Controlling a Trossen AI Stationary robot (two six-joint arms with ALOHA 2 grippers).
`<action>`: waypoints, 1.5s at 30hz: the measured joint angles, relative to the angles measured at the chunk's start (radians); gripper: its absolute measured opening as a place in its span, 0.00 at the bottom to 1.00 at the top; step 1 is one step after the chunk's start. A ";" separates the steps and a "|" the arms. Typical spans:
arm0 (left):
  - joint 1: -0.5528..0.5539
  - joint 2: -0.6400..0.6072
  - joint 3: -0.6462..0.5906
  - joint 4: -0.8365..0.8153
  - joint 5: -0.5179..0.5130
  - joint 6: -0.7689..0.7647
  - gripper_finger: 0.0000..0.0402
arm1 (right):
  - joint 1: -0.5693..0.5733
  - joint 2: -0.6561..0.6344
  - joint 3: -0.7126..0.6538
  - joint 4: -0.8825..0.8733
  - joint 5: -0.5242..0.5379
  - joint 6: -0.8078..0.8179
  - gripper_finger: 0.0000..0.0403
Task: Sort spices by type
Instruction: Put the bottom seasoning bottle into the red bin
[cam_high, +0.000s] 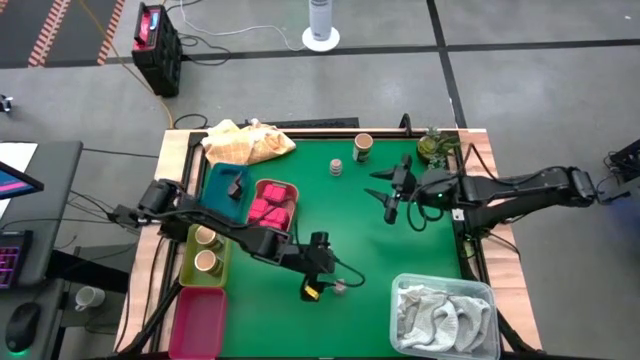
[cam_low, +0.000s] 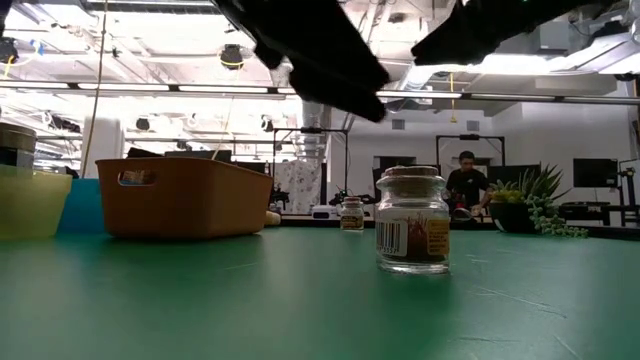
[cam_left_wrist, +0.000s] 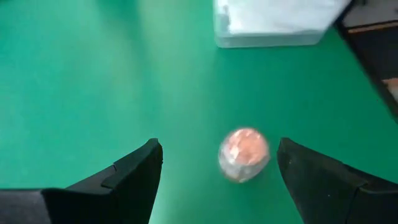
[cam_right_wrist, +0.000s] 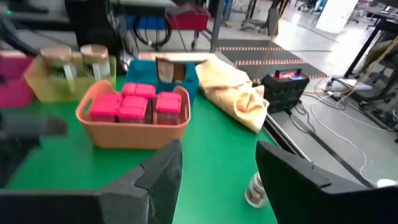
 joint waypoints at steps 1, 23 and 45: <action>0.011 0.015 0.009 -0.001 0.023 -0.003 0.76 | 0.001 -0.007 0.000 0.000 0.000 0.007 0.58; 0.038 0.244 0.048 0.173 0.282 0.084 0.76 | 0.015 -0.019 0.000 0.007 -0.001 0.014 0.58; -0.007 0.115 0.048 0.005 0.200 0.014 0.42 | 0.034 -0.019 0.000 0.006 -0.001 0.017 0.58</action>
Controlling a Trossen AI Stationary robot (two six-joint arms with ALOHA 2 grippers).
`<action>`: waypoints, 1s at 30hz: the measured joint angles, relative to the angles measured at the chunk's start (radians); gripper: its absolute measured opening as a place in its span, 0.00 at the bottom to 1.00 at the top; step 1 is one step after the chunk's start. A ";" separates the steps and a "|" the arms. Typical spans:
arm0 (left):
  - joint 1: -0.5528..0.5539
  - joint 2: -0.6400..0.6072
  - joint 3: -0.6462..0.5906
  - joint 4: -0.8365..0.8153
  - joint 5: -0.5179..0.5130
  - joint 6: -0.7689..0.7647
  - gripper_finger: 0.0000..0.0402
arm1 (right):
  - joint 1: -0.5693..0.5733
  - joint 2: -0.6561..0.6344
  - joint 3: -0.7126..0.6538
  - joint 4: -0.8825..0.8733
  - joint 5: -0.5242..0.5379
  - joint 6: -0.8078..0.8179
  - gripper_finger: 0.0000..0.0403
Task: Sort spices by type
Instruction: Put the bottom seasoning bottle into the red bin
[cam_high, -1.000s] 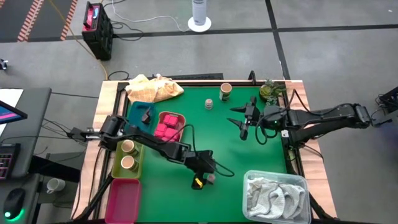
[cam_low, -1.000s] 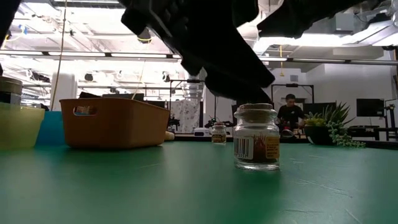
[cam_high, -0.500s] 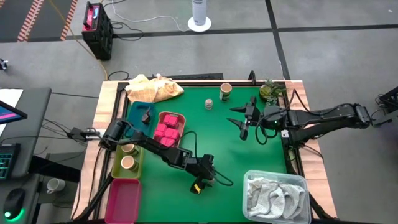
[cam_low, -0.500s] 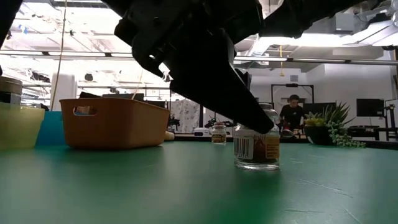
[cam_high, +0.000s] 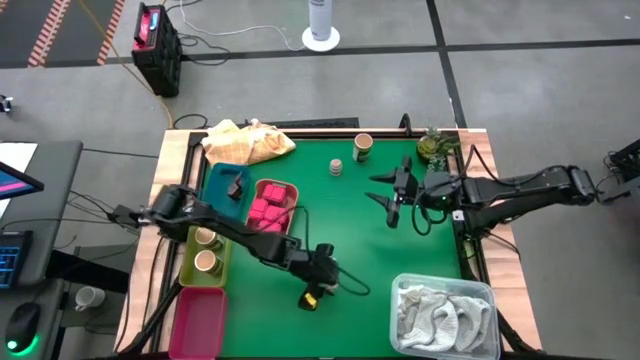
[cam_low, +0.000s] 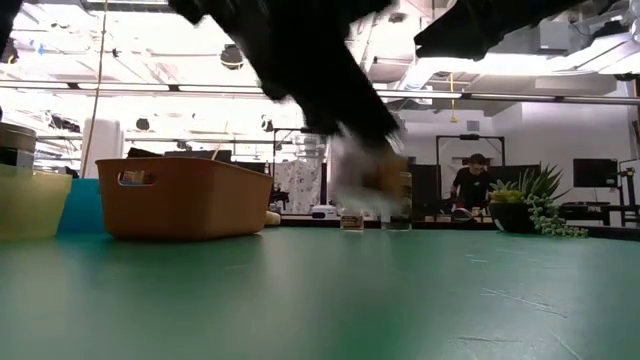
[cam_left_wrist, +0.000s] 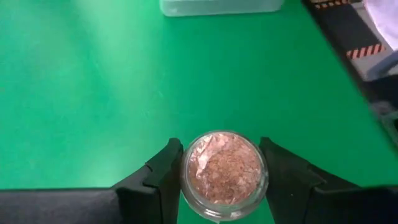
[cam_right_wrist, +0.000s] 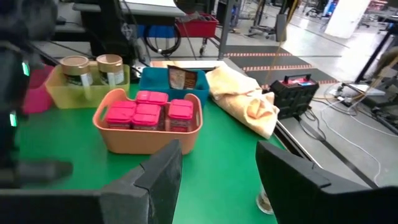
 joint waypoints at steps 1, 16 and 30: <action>-0.014 -0.029 0.000 -0.040 -0.018 -0.003 0.42 | 0.003 0.000 0.000 0.000 0.000 0.000 0.58; -0.403 -0.446 -0.226 -0.500 -0.212 -0.677 0.42 | 0.013 0.000 0.000 0.002 0.000 -0.002 0.58; -0.831 -0.646 -0.359 -0.694 -0.375 -1.354 0.44 | 0.014 0.000 0.000 0.034 0.000 -0.002 0.58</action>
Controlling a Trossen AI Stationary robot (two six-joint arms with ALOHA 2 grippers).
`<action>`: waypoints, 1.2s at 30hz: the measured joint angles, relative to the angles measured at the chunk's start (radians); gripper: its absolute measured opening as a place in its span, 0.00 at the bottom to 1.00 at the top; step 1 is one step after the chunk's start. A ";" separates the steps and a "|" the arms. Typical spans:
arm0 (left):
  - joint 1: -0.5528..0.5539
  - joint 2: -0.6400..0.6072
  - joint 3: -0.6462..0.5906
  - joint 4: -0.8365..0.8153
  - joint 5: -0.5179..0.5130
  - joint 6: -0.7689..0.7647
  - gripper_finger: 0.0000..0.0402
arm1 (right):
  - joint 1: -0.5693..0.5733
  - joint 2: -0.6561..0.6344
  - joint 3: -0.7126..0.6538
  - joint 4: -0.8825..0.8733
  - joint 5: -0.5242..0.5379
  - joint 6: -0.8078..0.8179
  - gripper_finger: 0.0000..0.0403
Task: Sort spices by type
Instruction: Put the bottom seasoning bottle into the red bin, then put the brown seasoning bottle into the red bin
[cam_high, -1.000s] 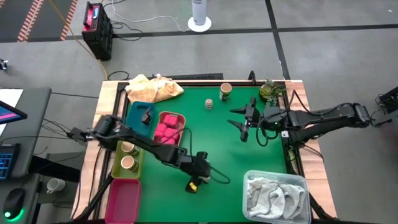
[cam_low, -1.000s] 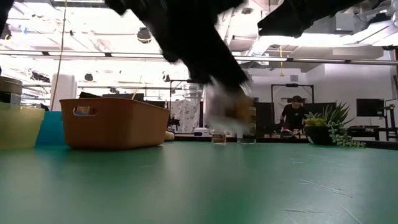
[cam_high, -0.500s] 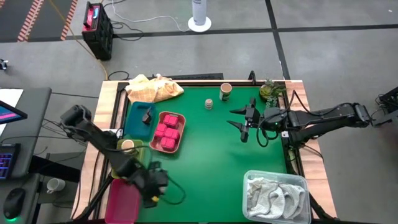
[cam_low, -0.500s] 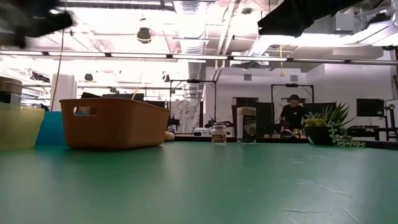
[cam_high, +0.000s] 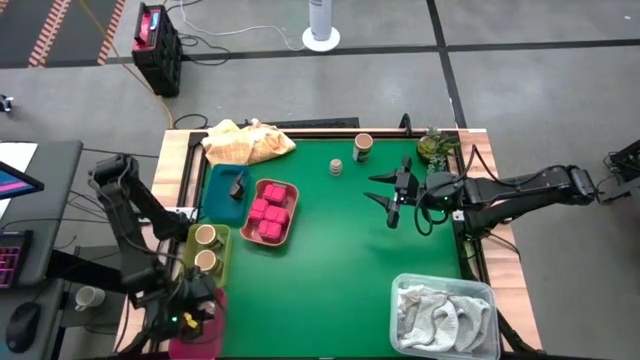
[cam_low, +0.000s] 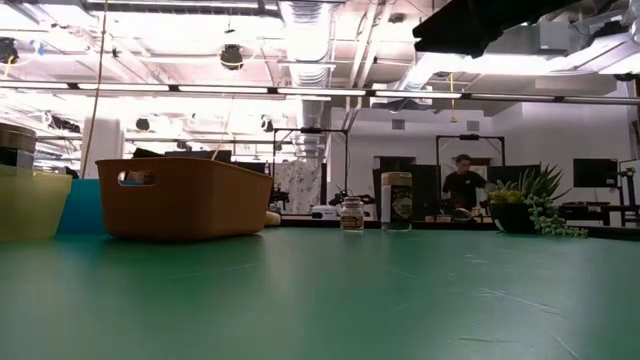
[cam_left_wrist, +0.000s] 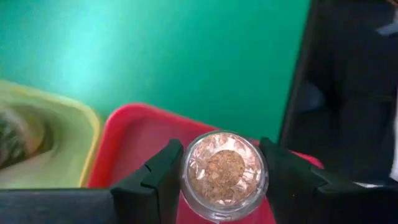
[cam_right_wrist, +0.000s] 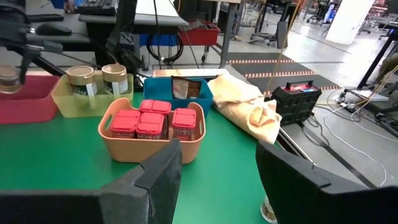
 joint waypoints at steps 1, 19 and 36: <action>-0.019 0.003 -0.005 -0.015 -0.015 -0.028 0.44 | 0.000 0.000 0.000 0.000 0.000 0.000 0.58; -0.112 0.019 -0.220 0.144 -0.087 -0.181 0.45 | -0.001 0.000 0.000 -0.003 0.000 0.000 0.58; -0.112 0.018 -0.231 0.147 -0.062 -0.166 0.56 | -0.001 0.000 0.000 -0.004 0.000 0.000 0.58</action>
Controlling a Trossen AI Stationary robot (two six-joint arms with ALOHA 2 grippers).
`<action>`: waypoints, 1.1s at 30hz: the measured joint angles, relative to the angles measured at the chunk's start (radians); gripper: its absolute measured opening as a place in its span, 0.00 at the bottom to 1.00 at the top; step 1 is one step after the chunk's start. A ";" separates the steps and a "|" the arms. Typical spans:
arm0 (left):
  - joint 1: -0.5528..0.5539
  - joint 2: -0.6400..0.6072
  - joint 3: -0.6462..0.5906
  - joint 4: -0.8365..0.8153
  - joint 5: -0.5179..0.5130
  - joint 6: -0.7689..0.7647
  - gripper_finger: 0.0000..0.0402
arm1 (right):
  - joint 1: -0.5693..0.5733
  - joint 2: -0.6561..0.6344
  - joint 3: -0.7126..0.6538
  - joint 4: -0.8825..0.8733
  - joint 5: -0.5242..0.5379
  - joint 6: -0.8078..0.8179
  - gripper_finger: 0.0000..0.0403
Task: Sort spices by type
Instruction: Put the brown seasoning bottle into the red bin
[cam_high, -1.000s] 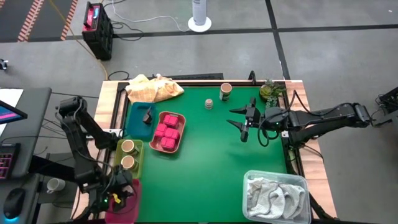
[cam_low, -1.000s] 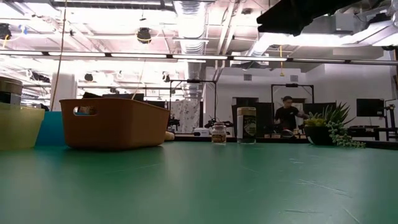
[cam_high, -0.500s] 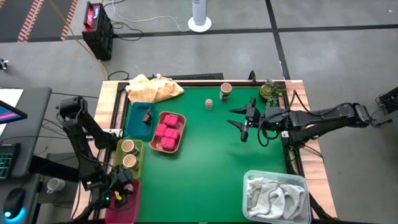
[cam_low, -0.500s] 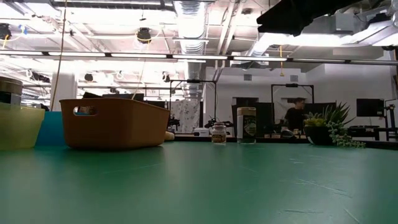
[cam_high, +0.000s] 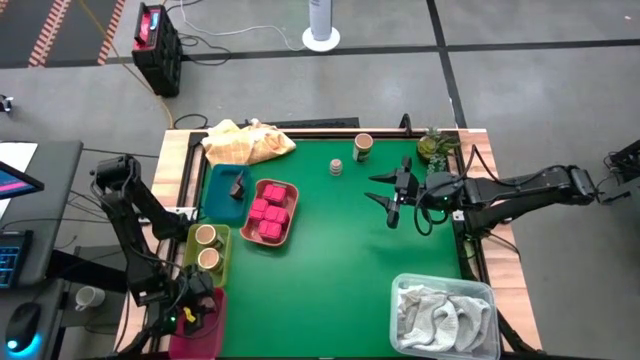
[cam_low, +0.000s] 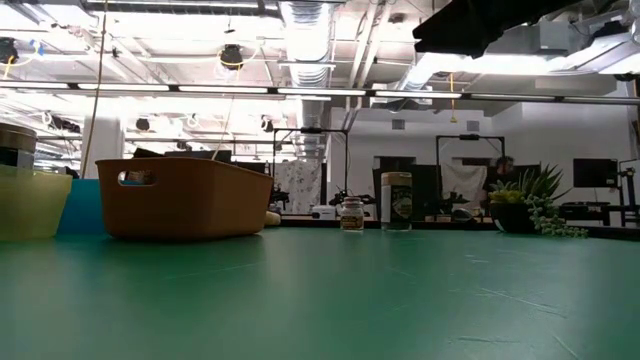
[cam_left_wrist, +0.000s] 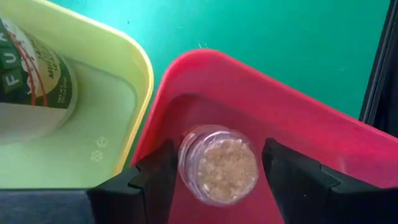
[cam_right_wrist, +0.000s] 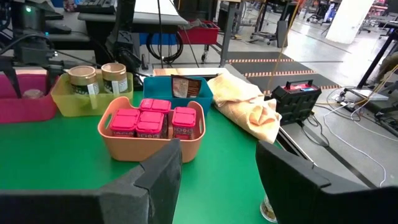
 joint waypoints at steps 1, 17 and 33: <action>0.000 -0.001 0.005 -0.007 0.005 0.000 0.56 | 0.000 0.000 0.000 0.000 0.000 0.000 0.58; 0.146 -0.101 0.199 -0.352 0.023 0.086 0.56 | -0.120 0.224 0.000 0.224 0.000 -0.026 0.58; 0.431 -0.105 0.211 -0.420 -0.269 0.417 0.56 | -0.290 0.756 0.149 0.445 -0.009 -0.035 0.62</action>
